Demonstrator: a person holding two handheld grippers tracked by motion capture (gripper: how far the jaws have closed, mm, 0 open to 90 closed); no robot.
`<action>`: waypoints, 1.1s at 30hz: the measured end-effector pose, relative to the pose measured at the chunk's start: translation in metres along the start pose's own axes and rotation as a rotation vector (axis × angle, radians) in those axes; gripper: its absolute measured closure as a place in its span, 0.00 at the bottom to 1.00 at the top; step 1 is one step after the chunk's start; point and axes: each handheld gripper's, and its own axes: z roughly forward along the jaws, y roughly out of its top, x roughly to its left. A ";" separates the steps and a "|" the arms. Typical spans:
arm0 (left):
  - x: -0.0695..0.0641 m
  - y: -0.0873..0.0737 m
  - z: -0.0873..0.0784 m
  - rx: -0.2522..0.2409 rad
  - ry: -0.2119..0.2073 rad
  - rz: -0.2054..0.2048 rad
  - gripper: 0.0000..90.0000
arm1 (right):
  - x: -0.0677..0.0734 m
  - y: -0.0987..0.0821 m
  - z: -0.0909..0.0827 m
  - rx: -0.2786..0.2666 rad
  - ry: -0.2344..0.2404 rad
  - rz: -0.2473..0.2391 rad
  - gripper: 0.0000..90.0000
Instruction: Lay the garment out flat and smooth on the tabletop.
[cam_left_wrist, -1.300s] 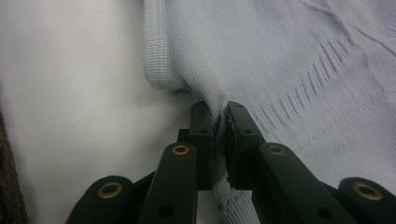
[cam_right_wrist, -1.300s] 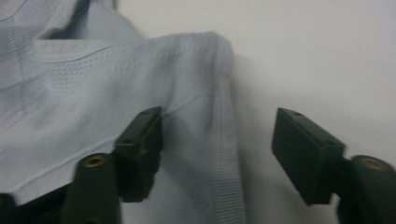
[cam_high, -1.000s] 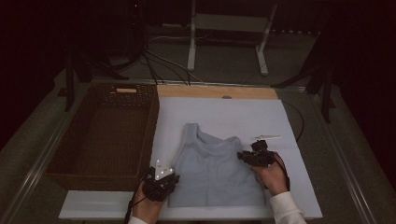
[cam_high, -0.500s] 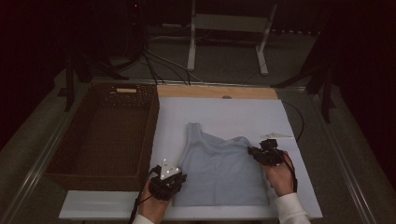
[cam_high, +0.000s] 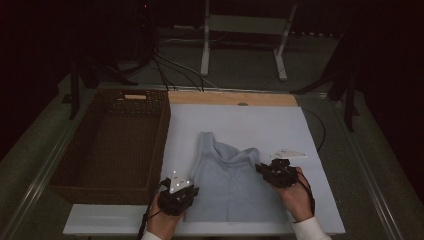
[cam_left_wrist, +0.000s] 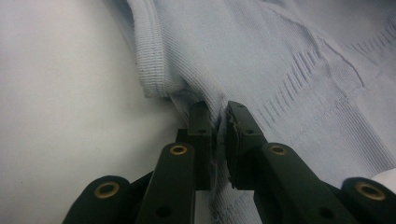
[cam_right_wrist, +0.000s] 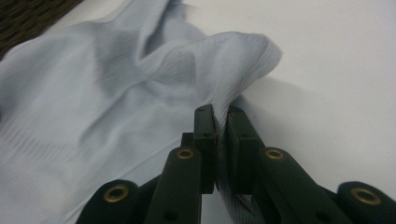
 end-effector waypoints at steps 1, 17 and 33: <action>0.000 0.000 0.000 0.000 0.000 0.000 0.91 | 0.003 0.000 -0.001 0.002 0.007 -0.009 0.94; -0.006 0.004 -0.004 -0.057 0.028 0.008 0.61 | 0.036 -0.019 -0.003 0.057 0.134 -0.089 0.93; -0.029 0.039 0.004 -0.146 -0.015 0.028 0.49 | 0.056 -0.030 0.003 0.095 0.172 -0.150 0.93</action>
